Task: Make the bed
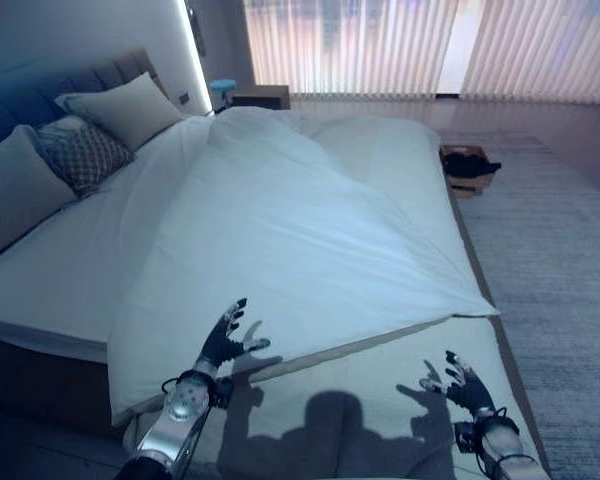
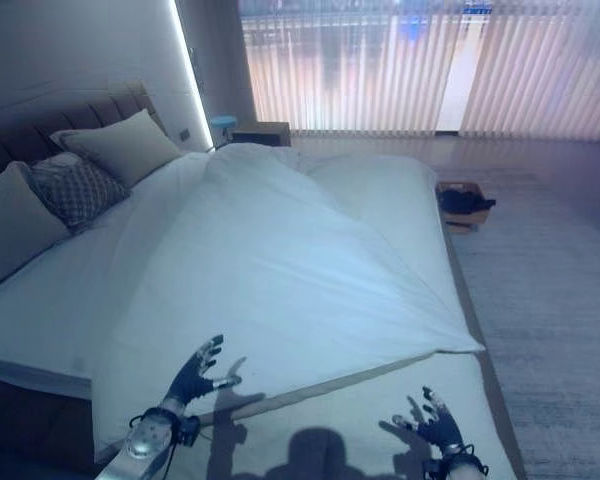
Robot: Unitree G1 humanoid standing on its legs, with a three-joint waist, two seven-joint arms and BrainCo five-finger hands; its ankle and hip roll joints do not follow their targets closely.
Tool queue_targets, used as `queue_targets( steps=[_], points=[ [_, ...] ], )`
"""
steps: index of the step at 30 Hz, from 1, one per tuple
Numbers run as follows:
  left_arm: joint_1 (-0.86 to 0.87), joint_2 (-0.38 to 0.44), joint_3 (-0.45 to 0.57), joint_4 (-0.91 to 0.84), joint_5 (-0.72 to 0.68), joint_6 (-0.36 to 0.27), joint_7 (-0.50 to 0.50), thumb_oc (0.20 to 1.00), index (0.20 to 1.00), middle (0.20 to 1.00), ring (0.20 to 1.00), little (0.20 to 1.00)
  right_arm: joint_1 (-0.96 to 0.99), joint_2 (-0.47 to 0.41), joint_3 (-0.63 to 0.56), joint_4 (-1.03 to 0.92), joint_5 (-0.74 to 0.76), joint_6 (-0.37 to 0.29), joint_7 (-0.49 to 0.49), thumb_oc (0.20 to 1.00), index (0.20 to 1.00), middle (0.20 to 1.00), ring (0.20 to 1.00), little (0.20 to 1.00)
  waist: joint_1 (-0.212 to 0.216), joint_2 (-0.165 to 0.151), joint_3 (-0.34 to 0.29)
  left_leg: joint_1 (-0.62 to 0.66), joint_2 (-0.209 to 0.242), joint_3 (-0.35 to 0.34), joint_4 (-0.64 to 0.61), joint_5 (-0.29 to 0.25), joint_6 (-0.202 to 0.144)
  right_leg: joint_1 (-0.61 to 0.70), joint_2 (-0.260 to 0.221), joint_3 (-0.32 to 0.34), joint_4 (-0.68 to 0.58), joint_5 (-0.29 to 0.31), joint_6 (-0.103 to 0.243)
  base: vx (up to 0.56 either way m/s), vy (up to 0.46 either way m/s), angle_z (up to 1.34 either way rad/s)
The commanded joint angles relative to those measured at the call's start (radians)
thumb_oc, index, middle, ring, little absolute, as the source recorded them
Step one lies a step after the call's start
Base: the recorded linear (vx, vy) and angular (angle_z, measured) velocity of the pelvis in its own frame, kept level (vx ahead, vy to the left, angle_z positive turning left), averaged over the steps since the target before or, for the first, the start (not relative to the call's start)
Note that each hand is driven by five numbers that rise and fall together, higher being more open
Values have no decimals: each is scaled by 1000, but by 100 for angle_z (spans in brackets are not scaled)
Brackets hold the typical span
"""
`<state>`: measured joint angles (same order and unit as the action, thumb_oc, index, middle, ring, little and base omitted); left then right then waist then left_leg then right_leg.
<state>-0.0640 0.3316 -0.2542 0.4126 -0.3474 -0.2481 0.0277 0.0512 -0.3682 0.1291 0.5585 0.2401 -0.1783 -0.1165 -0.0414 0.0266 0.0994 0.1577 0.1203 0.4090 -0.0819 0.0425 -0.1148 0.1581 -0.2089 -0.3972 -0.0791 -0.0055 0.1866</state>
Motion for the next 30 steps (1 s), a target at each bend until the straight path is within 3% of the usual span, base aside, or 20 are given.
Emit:
queue_targets(
  steps=[1,3,4,6,7,8,10,11,12,14,18,20,21,30],
  points=[
    [-41,-14,-8,-10,-159,-21,-32,1000,1000,1000,1000,1000,-80,-1,-22,-76,46,-55,-11,1000,1000,1000,1000,1000,-18,-24,9,-7,-19,-6,34,7,10,-36,-3,-12,40,67,-2,0,0,0],
    [-65,-44,-41,-47,-304,-5,-45,1000,1000,1000,1000,1000,-109,17,-19,-123,119,-67,-19,1000,1000,1000,1000,1000,-23,-30,28,-29,-15,-5,50,6,12,-67,-3,-5,58,63,-4,0,0,0],
    [-65,-44,-41,-47,-304,-6,-45,1000,1000,1000,1000,1000,-109,17,-19,-123,119,-67,-19,1000,1000,1000,1000,1000,-23,-30,28,-29,-15,-5,50,6,12,-68,-3,-5,58,63,-4,-92,-22,1],
    [-111,-60,-89,-83,-388,3,-34,1000,1000,1000,1000,1000,-149,29,12,-142,201,-67,-14,1000,1000,1000,1000,1000,-22,-37,94,-110,-6,-12,91,11,14,-150,-6,9,93,64,-7,-214,-36,0],
    [-111,-60,-89,-83,-388,3,-34,1000,1000,1000,1000,1000,-149,29,12,-142,201,-67,-14,1000,1000,1000,1000,1000,-22,-37,94,-111,-6,-12,91,11,14,-150,-6,9,93,64,-7,-288,-51,-2],
    [-166,-44,-128,-132,-334,-7,-18,1000,1000,1000,1000,1000,-191,34,28,-130,233,-70,-33,1000,1000,1000,1000,1000,-20,-39,155,-167,-3,-22,122,15,12,-202,-11,14,118,67,-9,-204,-32,1],
    [-195,-32,-148,-167,-304,-19,-4,1000,1000,1000,1000,1000,-213,43,27,-148,273,-80,-43,1000,1000,1000,1000,1000,-20,-39,210,-220,4,-28,152,14,12,-254,-23,18,148,68,-11,-179,-22,5],
    [-196,-32,-148,-166,-304,-19,-4,1000,1000,1000,1000,1000,-214,43,27,-148,273,-80,-43,1000,1000,1000,1000,1000,-20,-39,209,-223,4,-28,154,13,13,-256,-23,18,149,67,-11,-84,-11,8],
    [-217,-50,-164,-193,-329,-30,16,1000,1000,1000,1000,1000,-237,57,29,-166,319,-90,-59,1000,1000,1000,1000,1000,-20,-34,263,-269,8,-42,177,-5,3,-302,-30,32,180,54,-1,-40,-9,6],
    [-229,-65,-175,-201,-340,-34,24,1000,1000,1000,1000,1000,-246,67,29,-169,346,-98,-64,1000,1000,1000,1000,1000,-20,-31,279,-295,10,-42,185,-6,5,-327,-35,29,194,53,0,-83,-4,0],
    [-297,-83,-230,-288,-326,-45,64,1000,1000,1000,1000,1000,-305,107,20,-205,502,-147,-84,1000,1000,1000,1000,1000,-22,-21,377,-415,17,-40,229,-10,10,-450,-50,29,262,47,-4,-126,-27,1],
    [-315,-77,-232,-312,-299,-47,83,1000,1000,1000,1000,1000,-323,115,19,-191,514,-155,-102,1000,1000,1000,1000,1000,-22,-18,389,-451,20,-40,255,-19,12,-490,-56,30,293,41,-7,-81,-28,4],
    [-335,-64,-228,-408,-298,-68,97,1000,1000,1000,1000,1000,-355,128,19,-209,525,-177,-155,1000,1000,1000,1000,1000,-21,-14,418,-510,33,-37,301,-34,14,-551,-66,32,334,30,-11,-89,-45,8],
    [-404,-30,-246,-549,-240,-97,148,1000,1000,1000,1000,1000,-479,165,42,-279,676,-257,-117,1000,1000,1000,1000,1000,-5,-2,421,-759,61,-32,417,-70,22,-800,-105,38,458,2,-19,-50,-25,4]
  ],
)
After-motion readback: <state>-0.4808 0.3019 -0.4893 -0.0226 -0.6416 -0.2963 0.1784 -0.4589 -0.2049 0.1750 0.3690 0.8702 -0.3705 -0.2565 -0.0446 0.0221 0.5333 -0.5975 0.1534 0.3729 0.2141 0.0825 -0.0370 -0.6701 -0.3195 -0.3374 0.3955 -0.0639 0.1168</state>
